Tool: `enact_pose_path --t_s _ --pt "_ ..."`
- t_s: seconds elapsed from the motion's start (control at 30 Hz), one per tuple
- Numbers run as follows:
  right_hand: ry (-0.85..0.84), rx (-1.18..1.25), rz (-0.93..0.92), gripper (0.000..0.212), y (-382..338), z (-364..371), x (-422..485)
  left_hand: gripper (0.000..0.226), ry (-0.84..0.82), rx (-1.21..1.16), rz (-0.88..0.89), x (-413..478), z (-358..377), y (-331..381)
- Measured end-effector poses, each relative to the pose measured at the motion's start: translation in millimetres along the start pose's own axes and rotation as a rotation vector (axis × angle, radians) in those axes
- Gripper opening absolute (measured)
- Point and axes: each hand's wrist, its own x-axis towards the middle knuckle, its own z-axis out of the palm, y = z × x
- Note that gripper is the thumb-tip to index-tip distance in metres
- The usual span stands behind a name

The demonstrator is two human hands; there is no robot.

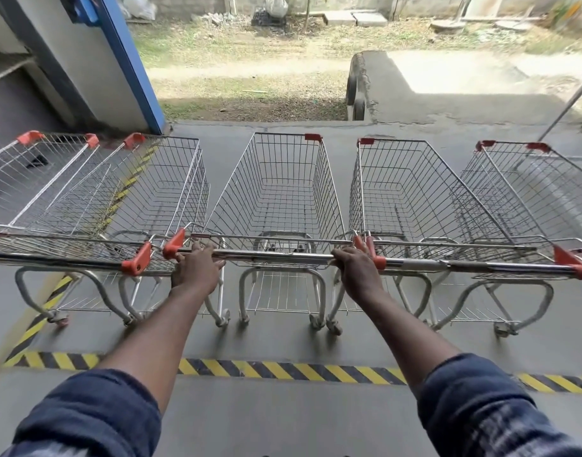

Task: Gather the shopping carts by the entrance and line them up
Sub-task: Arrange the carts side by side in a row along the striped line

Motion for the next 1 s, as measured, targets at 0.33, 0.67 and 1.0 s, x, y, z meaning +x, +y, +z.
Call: enact_pose_path --t_s 0.33,0.67,1.0 --pt "-0.019 0.029 -0.015 0.023 3.9 1.2 3.3 0.053 0.015 -0.002 0.023 -8.1 -1.8 -0.9" --pt "-0.042 0.059 -0.003 0.026 6.7 1.0 5.2 0.061 -0.036 0.053 0.028 -12.4 -0.7 -5.0" --pt "-0.145 -0.104 0.031 0.036 -28.6 7.5 1.8 0.073 -0.081 -0.010 0.084 -15.0 -2.8 -17.3"
